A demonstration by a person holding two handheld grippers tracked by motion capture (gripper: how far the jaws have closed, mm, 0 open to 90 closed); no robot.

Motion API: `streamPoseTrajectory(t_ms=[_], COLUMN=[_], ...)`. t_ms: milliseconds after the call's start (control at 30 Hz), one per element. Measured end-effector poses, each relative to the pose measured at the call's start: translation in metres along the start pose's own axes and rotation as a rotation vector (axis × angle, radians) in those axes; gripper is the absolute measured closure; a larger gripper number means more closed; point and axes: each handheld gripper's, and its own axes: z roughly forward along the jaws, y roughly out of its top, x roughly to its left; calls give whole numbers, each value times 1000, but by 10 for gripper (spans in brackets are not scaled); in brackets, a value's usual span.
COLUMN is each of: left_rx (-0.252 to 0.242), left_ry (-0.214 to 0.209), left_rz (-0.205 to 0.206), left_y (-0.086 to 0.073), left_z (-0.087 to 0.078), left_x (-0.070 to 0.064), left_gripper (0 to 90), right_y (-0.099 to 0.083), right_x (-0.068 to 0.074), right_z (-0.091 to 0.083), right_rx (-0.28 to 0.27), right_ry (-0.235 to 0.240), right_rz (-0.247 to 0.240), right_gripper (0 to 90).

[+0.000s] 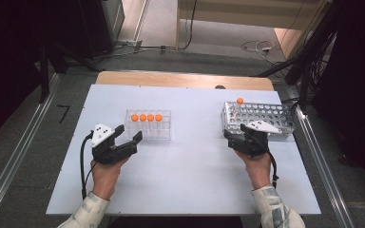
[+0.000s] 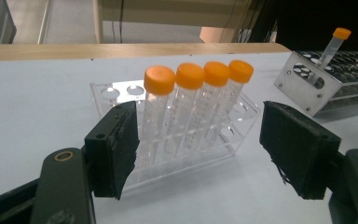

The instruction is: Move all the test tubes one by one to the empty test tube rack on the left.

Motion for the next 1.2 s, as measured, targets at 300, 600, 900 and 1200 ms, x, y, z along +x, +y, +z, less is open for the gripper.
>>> streamPoseTrajectory(t_ms=[300, 600, 900, 1200], left_rx=[28, 28, 25, 28], left_ry=[-12, -26, -28, -31], left_rz=[3, 6, 3, 3], left_y=[-9, -9, -9, -10], left_z=[-2, -2, -2, -2], left_x=[1, -2, -1, -1], left_gripper=[276, 276, 278, 279], right_y=[20, 37, 44, 44], right_x=[-12, -28, -39, -40], right_z=[15, 38, 58, 68], right_rx=[-18, -17, 5, 17], right_ry=[-75, -136, -162, -159], right_rz=[17, 47, 59, 58], right_gripper=[340, 466, 558, 614])
